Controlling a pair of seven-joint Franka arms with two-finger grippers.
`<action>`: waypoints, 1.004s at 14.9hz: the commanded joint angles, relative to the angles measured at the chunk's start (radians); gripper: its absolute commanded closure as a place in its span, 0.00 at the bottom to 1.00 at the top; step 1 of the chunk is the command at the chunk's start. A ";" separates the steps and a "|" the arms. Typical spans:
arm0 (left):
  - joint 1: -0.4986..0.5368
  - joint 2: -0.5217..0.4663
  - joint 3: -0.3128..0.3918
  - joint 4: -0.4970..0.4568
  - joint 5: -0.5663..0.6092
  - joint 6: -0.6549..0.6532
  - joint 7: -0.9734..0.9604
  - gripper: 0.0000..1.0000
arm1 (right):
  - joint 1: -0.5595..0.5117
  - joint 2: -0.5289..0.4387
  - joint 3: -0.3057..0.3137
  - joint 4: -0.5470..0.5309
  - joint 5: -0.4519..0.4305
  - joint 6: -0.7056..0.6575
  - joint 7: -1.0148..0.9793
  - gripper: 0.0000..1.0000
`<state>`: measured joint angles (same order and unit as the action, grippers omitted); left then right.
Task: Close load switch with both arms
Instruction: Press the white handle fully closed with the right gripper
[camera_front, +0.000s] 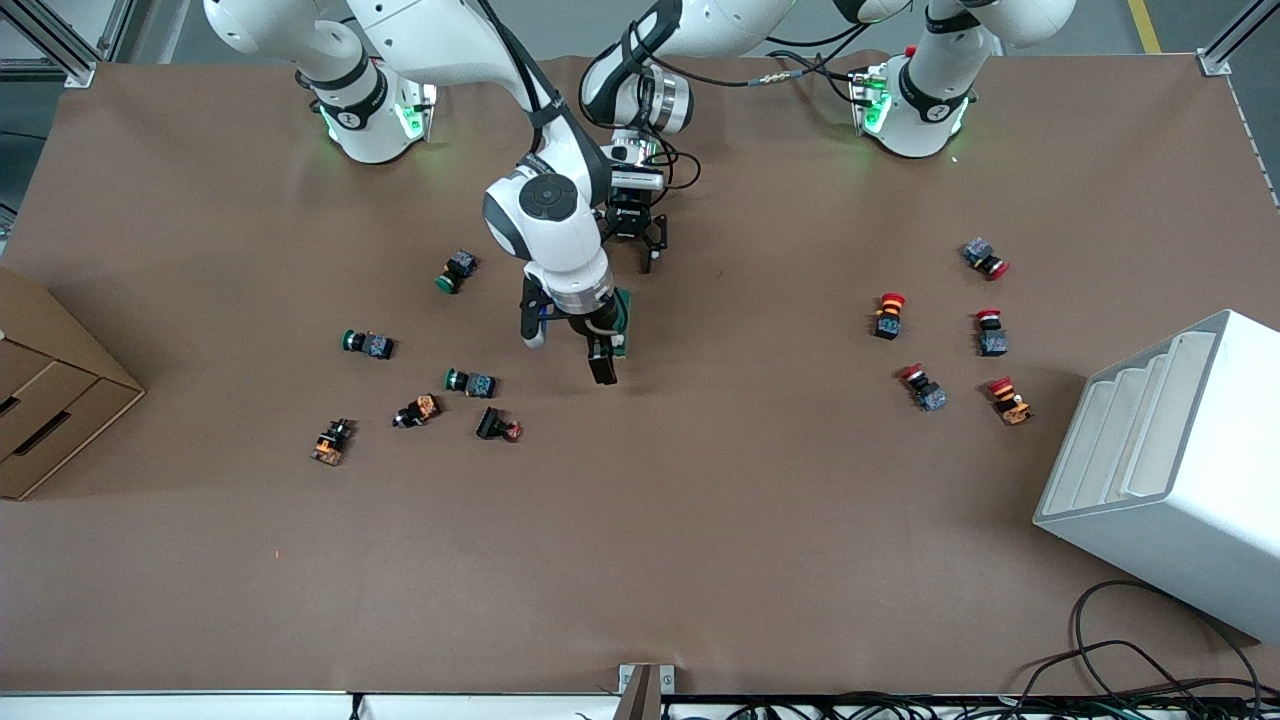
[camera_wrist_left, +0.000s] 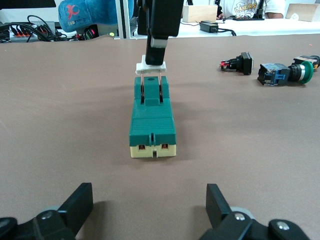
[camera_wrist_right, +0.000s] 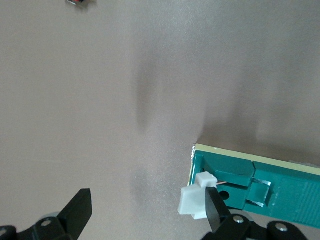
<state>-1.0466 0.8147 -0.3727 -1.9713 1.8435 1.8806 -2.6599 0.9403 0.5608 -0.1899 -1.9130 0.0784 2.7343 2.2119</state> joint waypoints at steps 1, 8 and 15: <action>-0.021 0.032 0.000 0.005 -0.004 0.018 -0.032 0.00 | -0.015 0.048 0.004 0.045 -0.014 0.008 0.006 0.00; -0.018 0.029 0.000 0.005 -0.004 0.020 -0.031 0.00 | -0.031 0.096 0.004 0.083 -0.015 0.012 -0.012 0.00; -0.016 0.027 0.000 0.006 -0.024 0.018 -0.032 0.00 | -0.211 -0.001 0.010 0.255 0.001 -0.342 -0.364 0.00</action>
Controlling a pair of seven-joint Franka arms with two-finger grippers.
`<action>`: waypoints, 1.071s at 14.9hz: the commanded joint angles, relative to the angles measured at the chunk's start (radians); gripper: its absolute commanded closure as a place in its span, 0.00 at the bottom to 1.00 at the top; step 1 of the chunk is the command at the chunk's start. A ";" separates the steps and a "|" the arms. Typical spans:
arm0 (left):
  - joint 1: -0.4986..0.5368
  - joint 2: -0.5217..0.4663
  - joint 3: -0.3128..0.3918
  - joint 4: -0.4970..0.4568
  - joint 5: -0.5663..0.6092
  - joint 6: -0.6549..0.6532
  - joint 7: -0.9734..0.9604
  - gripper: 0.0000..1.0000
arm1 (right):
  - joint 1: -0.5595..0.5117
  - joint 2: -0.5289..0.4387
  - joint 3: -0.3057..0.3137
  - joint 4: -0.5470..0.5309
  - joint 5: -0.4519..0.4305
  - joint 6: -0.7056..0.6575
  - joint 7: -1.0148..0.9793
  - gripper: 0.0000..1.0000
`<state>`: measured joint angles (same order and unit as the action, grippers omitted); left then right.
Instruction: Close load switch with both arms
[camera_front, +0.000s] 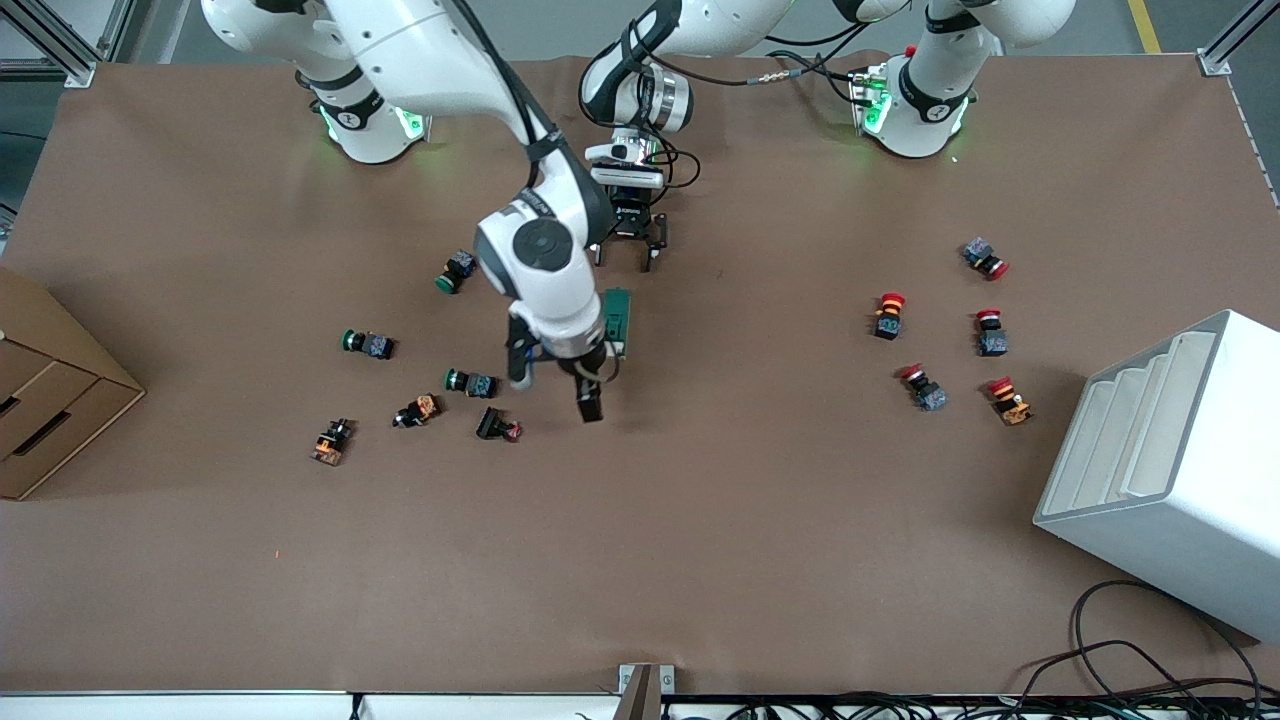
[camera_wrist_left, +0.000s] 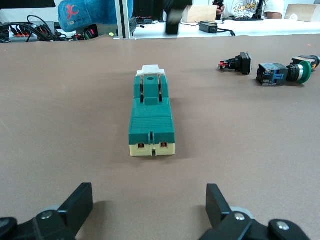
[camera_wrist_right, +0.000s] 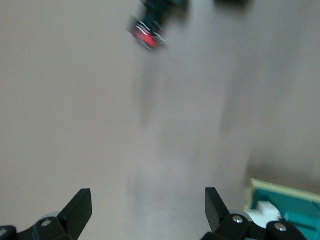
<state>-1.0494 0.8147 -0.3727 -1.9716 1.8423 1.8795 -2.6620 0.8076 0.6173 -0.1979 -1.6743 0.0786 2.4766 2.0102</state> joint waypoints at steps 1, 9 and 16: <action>-0.014 0.027 0.000 0.007 -0.023 0.020 -0.030 0.00 | -0.108 -0.077 0.015 0.015 0.001 -0.122 -0.292 0.00; -0.001 0.015 0.000 0.037 -0.029 0.021 -0.003 0.00 | -0.439 -0.264 0.014 0.021 0.000 -0.519 -1.386 0.00; -0.001 0.009 -0.002 0.148 -0.198 0.023 0.120 0.01 | -0.649 -0.350 0.011 0.146 -0.014 -0.818 -1.919 0.00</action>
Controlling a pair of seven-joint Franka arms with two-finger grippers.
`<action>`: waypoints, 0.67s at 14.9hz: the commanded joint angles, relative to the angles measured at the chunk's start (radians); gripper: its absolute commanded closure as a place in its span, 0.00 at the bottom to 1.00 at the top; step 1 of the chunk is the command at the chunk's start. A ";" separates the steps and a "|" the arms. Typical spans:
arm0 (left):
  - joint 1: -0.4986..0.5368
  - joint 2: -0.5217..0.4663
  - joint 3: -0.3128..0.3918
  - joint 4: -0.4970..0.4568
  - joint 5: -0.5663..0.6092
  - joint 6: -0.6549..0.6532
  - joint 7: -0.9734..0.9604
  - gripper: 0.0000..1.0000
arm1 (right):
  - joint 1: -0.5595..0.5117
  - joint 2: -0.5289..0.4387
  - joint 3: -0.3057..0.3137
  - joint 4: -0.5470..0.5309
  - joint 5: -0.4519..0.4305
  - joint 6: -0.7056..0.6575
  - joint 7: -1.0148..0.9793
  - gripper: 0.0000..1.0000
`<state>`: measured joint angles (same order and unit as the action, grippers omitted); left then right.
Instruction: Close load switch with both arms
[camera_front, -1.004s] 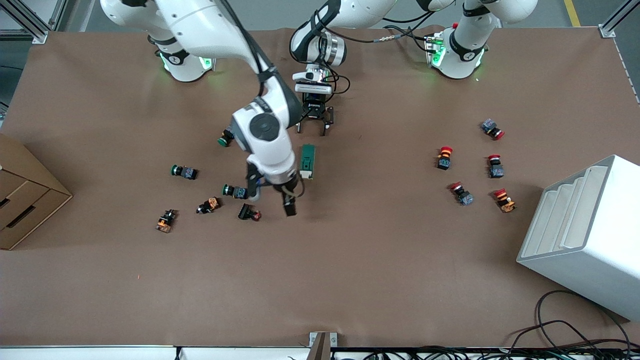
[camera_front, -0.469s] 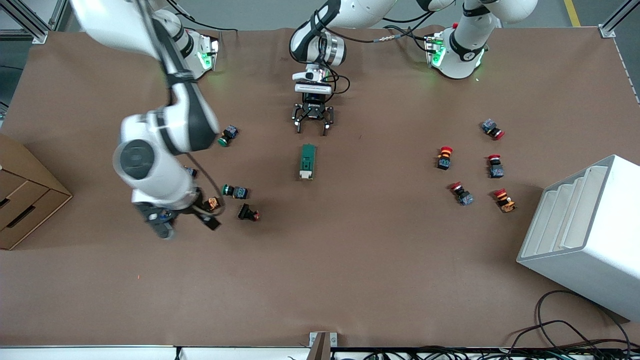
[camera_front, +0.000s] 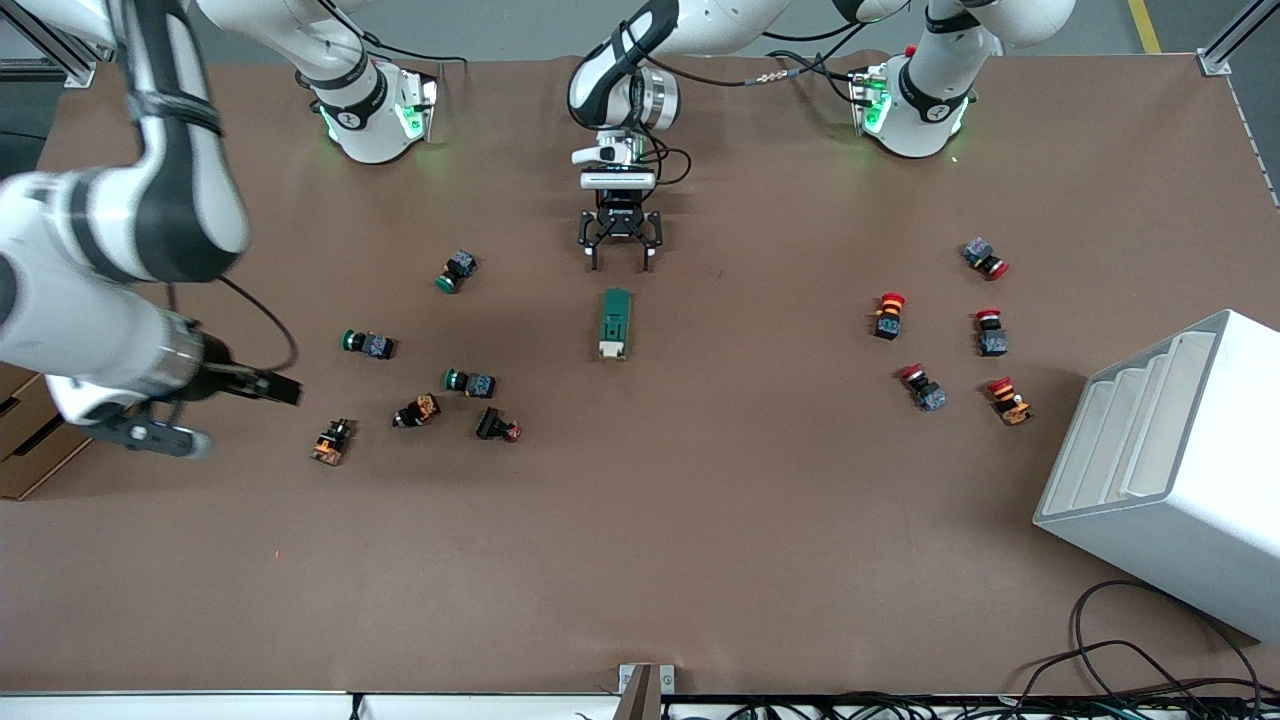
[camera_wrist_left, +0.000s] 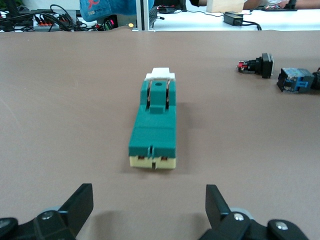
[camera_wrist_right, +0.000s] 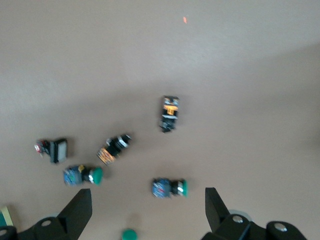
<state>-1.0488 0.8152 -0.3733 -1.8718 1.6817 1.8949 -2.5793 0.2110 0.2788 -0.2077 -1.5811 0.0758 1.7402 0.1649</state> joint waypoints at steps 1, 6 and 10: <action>0.000 0.009 0.001 0.063 -0.046 0.009 0.047 0.00 | -0.076 -0.012 0.021 0.082 -0.014 -0.117 -0.111 0.00; 0.006 -0.010 0.001 0.131 -0.181 0.013 0.168 0.01 | -0.133 -0.009 0.021 0.179 -0.062 -0.182 -0.179 0.00; 0.009 -0.073 0.001 0.164 -0.347 0.012 0.284 0.00 | -0.145 -0.003 0.022 0.249 -0.059 -0.278 -0.179 0.00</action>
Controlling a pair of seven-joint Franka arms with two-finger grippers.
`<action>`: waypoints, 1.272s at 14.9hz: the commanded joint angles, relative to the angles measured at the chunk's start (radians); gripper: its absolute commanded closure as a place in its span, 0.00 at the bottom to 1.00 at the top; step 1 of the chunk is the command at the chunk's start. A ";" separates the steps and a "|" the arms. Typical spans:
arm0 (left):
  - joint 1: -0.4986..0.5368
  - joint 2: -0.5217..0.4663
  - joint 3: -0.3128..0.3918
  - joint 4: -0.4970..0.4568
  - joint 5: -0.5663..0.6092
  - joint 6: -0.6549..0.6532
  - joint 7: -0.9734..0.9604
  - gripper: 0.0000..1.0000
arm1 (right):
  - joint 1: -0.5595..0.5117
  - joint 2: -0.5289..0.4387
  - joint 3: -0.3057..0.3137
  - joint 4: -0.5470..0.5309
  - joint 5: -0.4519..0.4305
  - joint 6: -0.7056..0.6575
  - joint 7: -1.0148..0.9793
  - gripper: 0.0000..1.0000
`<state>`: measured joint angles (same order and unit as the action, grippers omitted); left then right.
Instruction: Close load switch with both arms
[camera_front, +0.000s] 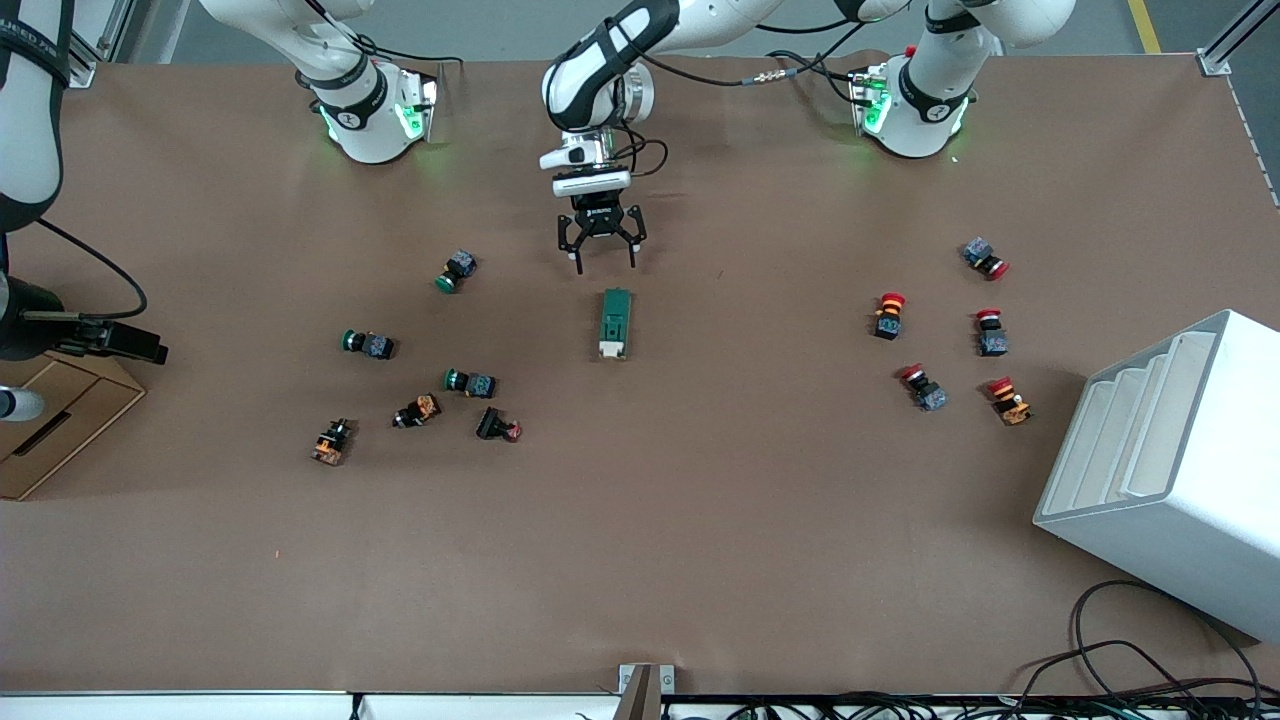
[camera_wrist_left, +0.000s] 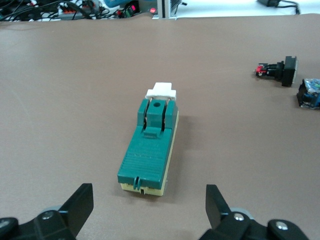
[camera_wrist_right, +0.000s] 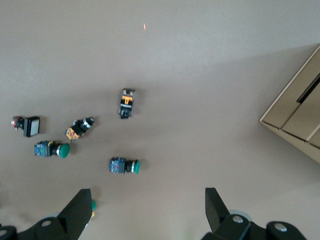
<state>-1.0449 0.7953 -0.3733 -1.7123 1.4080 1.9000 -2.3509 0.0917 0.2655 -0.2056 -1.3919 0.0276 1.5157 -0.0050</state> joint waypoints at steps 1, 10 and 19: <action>0.017 -0.070 0.001 0.009 -0.102 0.007 0.083 0.00 | -0.026 0.011 0.020 0.073 -0.012 -0.066 -0.009 0.00; 0.291 -0.341 0.001 0.163 -0.706 0.005 0.545 0.00 | -0.004 -0.003 0.026 0.094 -0.006 -0.112 0.000 0.00; 0.728 -0.485 -0.004 0.344 -1.107 -0.231 1.378 0.00 | -0.125 -0.136 0.162 -0.007 -0.008 -0.154 -0.010 0.00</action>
<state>-0.4009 0.3291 -0.3635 -1.4019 0.3591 1.7079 -1.1189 0.0460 0.1926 -0.1399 -1.3220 0.0267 1.3506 -0.0066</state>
